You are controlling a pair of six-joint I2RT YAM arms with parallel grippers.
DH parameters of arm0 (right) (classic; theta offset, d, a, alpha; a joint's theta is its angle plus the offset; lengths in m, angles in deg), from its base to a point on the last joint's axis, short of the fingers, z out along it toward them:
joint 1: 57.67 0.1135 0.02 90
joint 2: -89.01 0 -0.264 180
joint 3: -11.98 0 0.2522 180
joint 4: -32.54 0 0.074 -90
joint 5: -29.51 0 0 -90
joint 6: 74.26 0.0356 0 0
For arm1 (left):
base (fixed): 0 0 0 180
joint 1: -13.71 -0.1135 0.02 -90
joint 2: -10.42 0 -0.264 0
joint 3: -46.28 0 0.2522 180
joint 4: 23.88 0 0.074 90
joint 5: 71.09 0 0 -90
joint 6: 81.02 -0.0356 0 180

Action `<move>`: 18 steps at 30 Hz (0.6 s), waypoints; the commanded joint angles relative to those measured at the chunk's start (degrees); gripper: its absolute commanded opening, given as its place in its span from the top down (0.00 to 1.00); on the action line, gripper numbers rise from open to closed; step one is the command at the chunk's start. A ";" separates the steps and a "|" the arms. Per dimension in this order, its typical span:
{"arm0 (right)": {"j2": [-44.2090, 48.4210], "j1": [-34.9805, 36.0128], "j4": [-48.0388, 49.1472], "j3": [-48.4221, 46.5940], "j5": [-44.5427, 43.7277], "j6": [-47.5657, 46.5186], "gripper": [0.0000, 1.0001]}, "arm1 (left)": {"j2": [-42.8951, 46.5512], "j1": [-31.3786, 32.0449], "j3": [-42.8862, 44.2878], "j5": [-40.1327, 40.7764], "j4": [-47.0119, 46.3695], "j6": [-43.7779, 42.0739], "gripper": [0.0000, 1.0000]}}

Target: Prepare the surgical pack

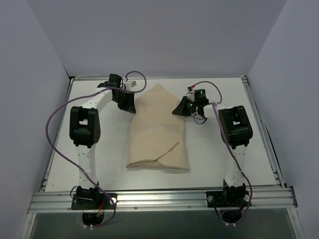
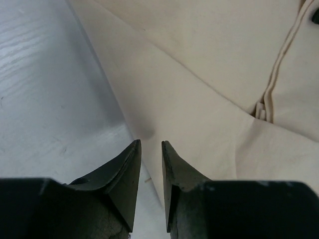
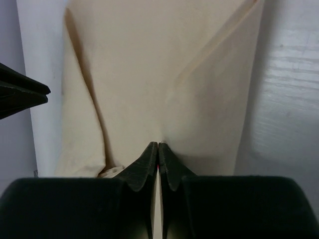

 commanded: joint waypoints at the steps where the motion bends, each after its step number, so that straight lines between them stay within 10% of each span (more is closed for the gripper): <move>1: -2.31 -2.55 9.03 0.74 1.73 5.65 1.00 | -5.10 -0.22 5.88 -2.01 -0.06 0.86 0.68; 12: -4.26 -3.96 1.15 -5.22 0.94 1.35 0.99 | -10.66 -0.74 11.96 1.41 4.60 -0.26 0.68; 18: -1.97 -5.54 -10.26 -15.77 -4.67 -4.27 0.68 | -5.47 -0.74 18.36 0.70 3.04 -0.73 0.61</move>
